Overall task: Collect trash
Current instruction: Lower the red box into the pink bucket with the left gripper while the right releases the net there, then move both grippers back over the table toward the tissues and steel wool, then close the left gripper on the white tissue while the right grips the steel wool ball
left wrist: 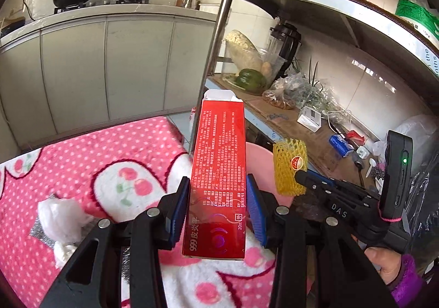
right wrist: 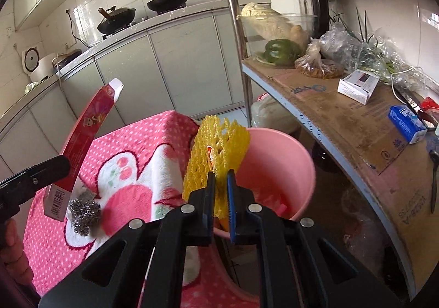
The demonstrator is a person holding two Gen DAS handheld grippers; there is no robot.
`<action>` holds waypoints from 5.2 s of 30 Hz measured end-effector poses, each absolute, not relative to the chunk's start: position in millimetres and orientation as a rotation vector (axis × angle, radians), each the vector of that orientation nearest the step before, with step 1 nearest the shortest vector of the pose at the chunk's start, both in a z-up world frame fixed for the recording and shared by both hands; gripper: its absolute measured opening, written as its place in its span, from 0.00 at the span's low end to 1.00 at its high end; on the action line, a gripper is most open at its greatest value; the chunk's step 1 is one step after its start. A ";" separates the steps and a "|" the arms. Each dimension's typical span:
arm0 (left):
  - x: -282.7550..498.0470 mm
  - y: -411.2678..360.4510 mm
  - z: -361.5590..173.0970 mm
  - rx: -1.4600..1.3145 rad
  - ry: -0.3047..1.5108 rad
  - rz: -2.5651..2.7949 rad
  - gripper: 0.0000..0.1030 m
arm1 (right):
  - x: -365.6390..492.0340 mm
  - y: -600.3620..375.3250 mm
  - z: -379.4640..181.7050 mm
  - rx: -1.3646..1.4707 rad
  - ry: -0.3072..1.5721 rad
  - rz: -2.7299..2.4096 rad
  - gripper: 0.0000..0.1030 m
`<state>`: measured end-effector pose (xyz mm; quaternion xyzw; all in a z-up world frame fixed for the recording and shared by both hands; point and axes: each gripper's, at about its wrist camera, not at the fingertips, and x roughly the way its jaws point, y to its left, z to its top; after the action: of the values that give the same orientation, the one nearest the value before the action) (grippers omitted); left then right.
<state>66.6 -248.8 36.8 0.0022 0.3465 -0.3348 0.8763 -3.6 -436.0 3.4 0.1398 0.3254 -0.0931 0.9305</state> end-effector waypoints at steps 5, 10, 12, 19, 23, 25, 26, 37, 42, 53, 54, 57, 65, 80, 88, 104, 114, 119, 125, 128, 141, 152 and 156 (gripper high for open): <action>83.8 -292.2 23.2 0.020 0.758 -0.724 0.39 | 5.3 -456.7 -8.4 0.290 0.683 -0.232 0.08; 103.9 -329.1 0.0 0.014 0.817 -0.727 0.39 | 14.8 -468.7 -25.0 0.296 0.727 -0.243 0.08; 113.5 -341.2 -10.4 0.003 0.850 -0.722 0.39 | 19.9 -470.9 -30.9 0.288 0.742 -0.253 0.08; 133.2 -369.2 -44.6 0.015 0.924 -0.710 0.39 | 33.0 -475.4 -53.0 0.278 0.801 -0.272 0.08; 139.6 -373.4 -61.8 0.027 0.961 -0.695 0.39 | 36.1 -475.0 -65.0 0.286 0.828 -0.274 0.08; 140.9 -373.8 -68.1 0.021 0.973 -0.691 0.39 | 36.8 -474.5 -70.4 0.286 0.843 -0.274 0.08; 141.6 -374.1 -71.3 0.019 0.978 -0.686 0.39 | 37.3 -474.4 -72.4 0.283 0.846 -0.275 0.08; 146.3 -376.4 -81.8 0.017 1.014 -0.661 0.43 | 40.3 -481.9 -78.8 0.305 0.845 -0.283 0.23; 145.3 -373.1 -75.5 0.000 1.012 -0.663 0.43 | 38.2 -483.3 -78.1 0.304 0.842 -0.293 0.24; 126.3 -364.7 -48.0 0.016 0.950 -0.672 0.43 | 25.7 -470.9 -59.2 0.260 0.820 -0.280 0.25; 123.8 -362.8 -44.4 0.018 0.940 -0.672 0.43 | 24.0 -468.7 -56.2 0.256 0.815 -0.277 0.25; 115.7 -355.5 -32.5 0.019 0.912 -0.676 0.43 | 19.2 -462.8 -48.1 0.251 0.804 -0.269 0.25; 92.5 -330.9 -8.4 0.012 0.870 -0.689 0.44 | 6.4 -438.9 -31.3 0.264 0.809 -0.210 0.25; 52.9 -262.0 13.8 0.086 0.813 -0.618 0.44 | -5.6 -373.7 -20.7 0.213 0.826 -0.093 0.25; 45.6 -221.1 20.1 0.082 0.797 -0.591 0.44 | -6.3 -343.8 -15.3 0.191 0.835 -0.036 0.25; 40.4 -111.9 10.5 0.008 0.778 -0.456 0.44 | 4.2 -291.3 -3.2 0.227 0.832 0.115 0.25; 50.6 -52.9 -24.2 -0.016 0.835 -0.374 0.44 | 22.1 -262.0 -14.0 0.230 0.886 0.213 0.25; 61.3 -60.4 -33.0 -0.001 0.843 -0.402 0.44 | 27.6 -256.9 -16.7 0.241 0.905 0.238 0.25; 80.0 -73.8 -43.9 0.035 0.854 -0.402 0.42 | 32.5 -255.3 -19.7 0.261 0.918 0.255 0.35; 88.4 -74.9 -51.5 0.027 0.877 -0.396 0.39 | 34.9 -252.4 -20.7 0.251 0.920 0.261 0.36; 78.9 -59.5 -48.6 -0.035 0.884 -0.397 0.05 | 49.9 -236.3 -36.0 0.196 0.943 0.247 0.36; 49.8 -46.3 -38.5 -0.027 0.883 -0.408 0.05 | 45.8 -242.1 -41.8 0.209 0.951 0.252 0.14; 39.9 -45.5 -32.3 -0.032 0.867 -0.420 0.05 | 36.9 -250.8 -34.0 0.216 0.925 0.246 0.09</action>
<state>39.9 -45.5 -32.3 -0.0153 0.4170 -0.2018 0.8861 36.9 -250.8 -34.0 0.1036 0.4442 0.1183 0.8820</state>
